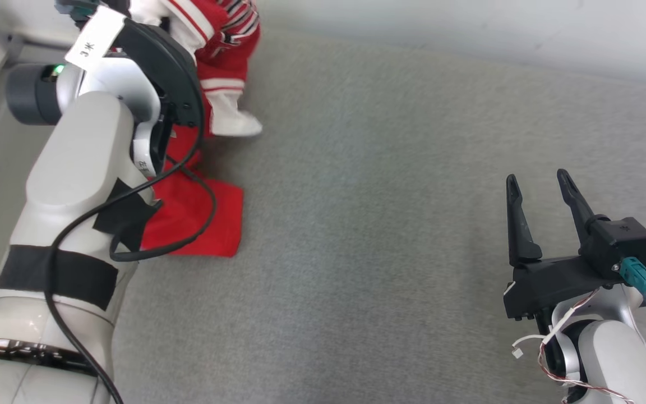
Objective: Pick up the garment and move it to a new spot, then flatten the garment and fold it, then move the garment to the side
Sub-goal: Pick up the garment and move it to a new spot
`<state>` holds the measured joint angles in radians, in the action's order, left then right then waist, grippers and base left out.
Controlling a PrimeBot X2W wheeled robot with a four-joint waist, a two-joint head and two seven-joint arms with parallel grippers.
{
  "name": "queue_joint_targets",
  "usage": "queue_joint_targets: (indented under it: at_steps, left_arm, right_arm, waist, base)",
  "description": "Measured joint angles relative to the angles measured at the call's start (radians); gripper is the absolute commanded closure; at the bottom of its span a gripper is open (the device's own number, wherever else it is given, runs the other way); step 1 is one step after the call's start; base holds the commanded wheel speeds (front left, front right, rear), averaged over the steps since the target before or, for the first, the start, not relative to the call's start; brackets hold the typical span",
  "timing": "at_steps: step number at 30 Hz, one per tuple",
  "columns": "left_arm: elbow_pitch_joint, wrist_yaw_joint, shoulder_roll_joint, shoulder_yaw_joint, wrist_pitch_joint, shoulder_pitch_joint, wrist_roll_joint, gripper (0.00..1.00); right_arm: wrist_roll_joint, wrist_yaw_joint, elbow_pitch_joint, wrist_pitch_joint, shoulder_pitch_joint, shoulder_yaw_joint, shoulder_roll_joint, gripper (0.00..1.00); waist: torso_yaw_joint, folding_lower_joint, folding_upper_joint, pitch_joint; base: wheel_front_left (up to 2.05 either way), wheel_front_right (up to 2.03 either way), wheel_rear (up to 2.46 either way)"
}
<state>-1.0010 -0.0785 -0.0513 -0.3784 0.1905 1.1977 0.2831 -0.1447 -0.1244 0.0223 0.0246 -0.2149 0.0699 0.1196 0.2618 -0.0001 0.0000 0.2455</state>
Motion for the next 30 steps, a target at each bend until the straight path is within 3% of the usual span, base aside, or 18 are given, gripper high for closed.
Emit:
queue_joint_targets:
  at_steps: [11, 18, 24, 30]
  left_arm:
    - [0.028, 0.077, 0.023, -0.053, -0.078, -0.004, 0.007, 1.00]
    - [0.164, 0.123, 0.022, -0.153, -0.092, -0.063, 0.063, 1.00]
    - [0.400, 0.116, 0.026, -0.386, -0.084, -0.156, 0.195, 1.00]
    - [0.491, 0.041, 0.021, -0.517, -0.058, -0.212, 0.259, 1.00]
  right_arm:
    - [-0.005, 0.000, -0.067, -0.044, 0.042, -0.034, -0.023, 0.00]
    - [-0.005, 0.000, -0.062, -0.053, 0.074, -0.010, -0.031, 0.00]
    - [-0.005, 0.000, -0.049, -0.053, 0.087, 0.014, -0.040, 0.00]
    - [-0.005, 0.000, -0.030, -0.053, 0.088, 0.029, -0.041, 0.00]
  waist:
    - [-0.126, -0.0001, -0.0001, -0.133]
    - [-0.226, -0.0001, -0.0001, -0.200]
    - [-0.319, -0.0001, -0.0001, -0.236]
    - [-0.431, 0.0001, -0.0001, -0.254]
  base:
    - [0.00, 0.00, 0.00]
    - [0.00, 0.00, 0.00]
    - [0.00, 0.00, 0.00]
    - [0.00, 0.00, 0.00]
